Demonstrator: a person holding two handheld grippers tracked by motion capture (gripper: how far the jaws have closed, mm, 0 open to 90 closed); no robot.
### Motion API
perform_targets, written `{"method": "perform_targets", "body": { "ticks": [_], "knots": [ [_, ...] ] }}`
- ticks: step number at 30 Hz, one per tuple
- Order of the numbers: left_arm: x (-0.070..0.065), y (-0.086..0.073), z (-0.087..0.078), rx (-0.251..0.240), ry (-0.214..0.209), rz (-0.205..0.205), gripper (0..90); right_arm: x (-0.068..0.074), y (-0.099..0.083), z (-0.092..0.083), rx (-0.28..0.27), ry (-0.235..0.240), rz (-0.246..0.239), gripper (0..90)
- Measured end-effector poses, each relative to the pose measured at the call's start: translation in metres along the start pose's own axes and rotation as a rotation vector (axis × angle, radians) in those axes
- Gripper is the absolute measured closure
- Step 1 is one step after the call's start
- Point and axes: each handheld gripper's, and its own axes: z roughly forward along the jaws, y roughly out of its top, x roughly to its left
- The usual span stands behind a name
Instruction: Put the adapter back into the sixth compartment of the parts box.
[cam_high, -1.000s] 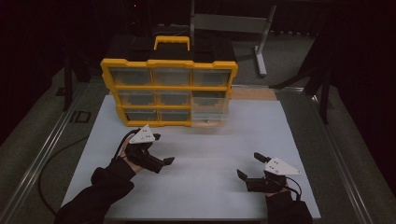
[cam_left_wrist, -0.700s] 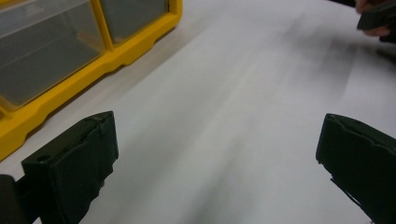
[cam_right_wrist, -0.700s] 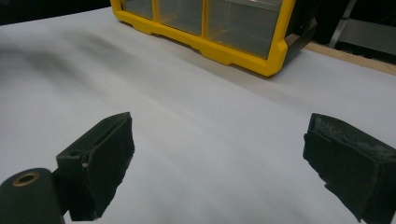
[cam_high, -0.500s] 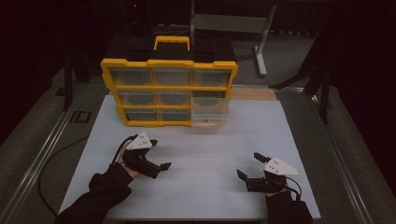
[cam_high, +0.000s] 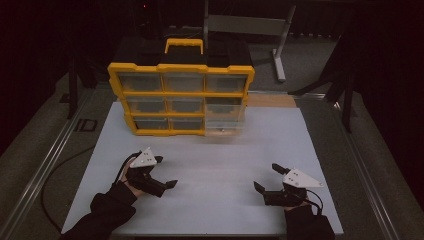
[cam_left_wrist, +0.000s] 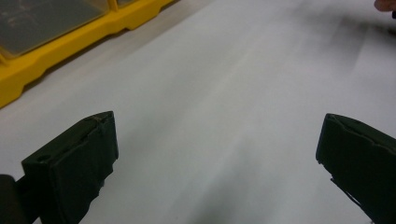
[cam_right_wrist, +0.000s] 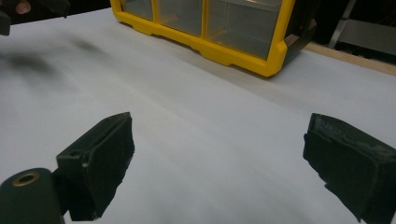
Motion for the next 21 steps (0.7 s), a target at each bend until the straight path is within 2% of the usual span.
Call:
{"method": "perform_targets", "body": {
  "ticks": [13,21],
  "knots": [
    [0.003,-0.02,-0.012,-0.007,0.027,-0.03,0.3,0.0,0.0,0.0,0.0,0.0,0.001,8.4],
    [0.001,-0.029,-0.016,-0.003,0.042,-0.026,0.3,0.0,0.0,0.0,0.002,-0.001,-0.001,8.4]
  ]
}}
